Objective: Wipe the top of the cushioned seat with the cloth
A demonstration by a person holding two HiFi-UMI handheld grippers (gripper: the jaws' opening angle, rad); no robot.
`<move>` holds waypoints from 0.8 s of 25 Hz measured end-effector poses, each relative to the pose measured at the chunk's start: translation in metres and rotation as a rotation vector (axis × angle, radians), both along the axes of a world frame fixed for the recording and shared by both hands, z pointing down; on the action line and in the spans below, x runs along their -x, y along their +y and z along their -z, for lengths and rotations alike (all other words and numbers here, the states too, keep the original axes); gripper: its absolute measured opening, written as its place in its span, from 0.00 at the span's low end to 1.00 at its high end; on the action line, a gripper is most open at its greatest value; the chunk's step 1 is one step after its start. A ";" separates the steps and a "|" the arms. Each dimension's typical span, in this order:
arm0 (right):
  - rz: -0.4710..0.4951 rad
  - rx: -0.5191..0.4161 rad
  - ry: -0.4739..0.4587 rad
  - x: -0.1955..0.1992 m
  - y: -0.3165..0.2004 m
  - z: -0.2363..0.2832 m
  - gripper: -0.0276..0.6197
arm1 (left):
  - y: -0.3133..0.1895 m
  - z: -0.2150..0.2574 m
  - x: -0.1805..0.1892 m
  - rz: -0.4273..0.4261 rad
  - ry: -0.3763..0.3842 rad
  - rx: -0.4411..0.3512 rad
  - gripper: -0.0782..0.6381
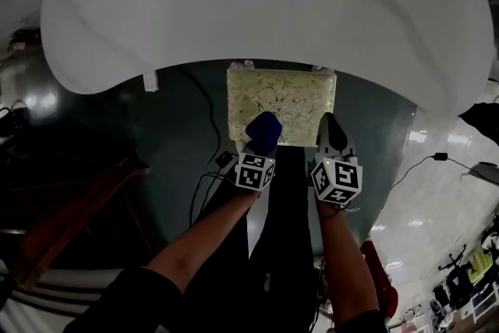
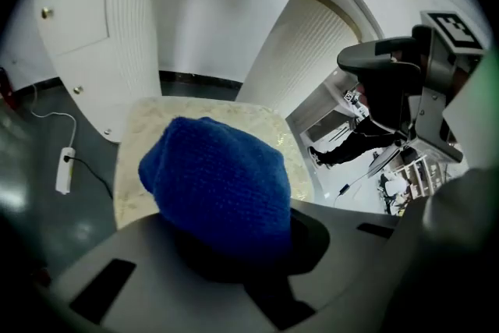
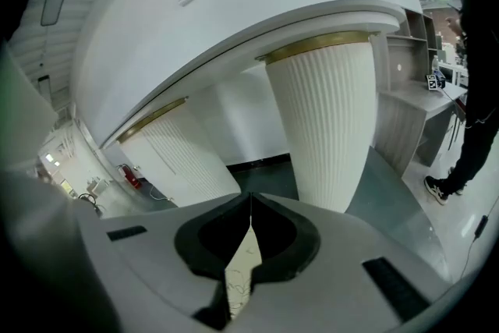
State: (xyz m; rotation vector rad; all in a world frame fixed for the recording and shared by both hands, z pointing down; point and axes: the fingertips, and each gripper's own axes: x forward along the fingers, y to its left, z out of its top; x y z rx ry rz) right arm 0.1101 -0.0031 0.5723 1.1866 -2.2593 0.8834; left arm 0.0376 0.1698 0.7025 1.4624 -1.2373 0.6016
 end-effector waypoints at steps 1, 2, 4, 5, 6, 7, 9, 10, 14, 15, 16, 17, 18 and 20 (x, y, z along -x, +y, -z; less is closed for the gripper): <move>0.022 -0.004 -0.004 0.012 0.007 0.001 0.10 | 0.010 0.000 0.014 0.016 -0.019 -0.005 0.16; 0.043 -0.008 -0.008 0.023 0.014 0.001 0.10 | 0.019 0.000 0.027 0.034 -0.033 -0.009 0.16; 0.083 -0.009 -0.012 0.044 0.026 -0.001 0.10 | 0.034 -0.003 0.047 0.067 -0.053 -0.009 0.16; 0.102 -0.008 -0.013 0.053 0.031 -0.003 0.10 | 0.040 -0.005 0.055 0.079 -0.061 -0.007 0.17; 0.120 -0.007 -0.014 0.062 0.036 -0.003 0.10 | 0.045 -0.006 0.061 0.090 -0.066 -0.003 0.16; 0.140 -0.006 -0.016 0.071 0.041 -0.004 0.10 | 0.049 -0.007 0.066 0.102 -0.065 0.000 0.16; 0.191 -0.006 -0.019 0.090 0.057 -0.003 0.10 | 0.057 -0.008 0.073 0.118 -0.056 0.005 0.16; 0.218 -0.005 -0.020 0.099 0.066 -0.003 0.10 | 0.060 -0.010 0.077 0.118 -0.058 0.006 0.16; 0.286 0.010 -0.029 0.127 0.099 -0.006 0.10 | 0.071 -0.021 0.100 0.100 -0.096 0.012 0.17; 0.300 0.012 -0.028 0.132 0.105 -0.006 0.10 | 0.073 -0.024 0.106 0.101 -0.099 0.012 0.16; 0.314 0.013 -0.024 0.135 0.111 -0.006 0.10 | 0.074 -0.027 0.111 0.100 -0.102 0.012 0.16; 0.324 0.014 -0.021 0.138 0.116 -0.005 0.10 | 0.076 -0.031 0.115 0.095 -0.104 0.012 0.16; 0.329 0.015 -0.021 0.139 0.119 -0.004 0.10 | 0.077 -0.034 0.120 0.089 -0.106 0.012 0.16; 0.325 0.016 -0.027 0.140 0.121 -0.004 0.10 | 0.077 -0.039 0.126 0.070 -0.106 0.013 0.16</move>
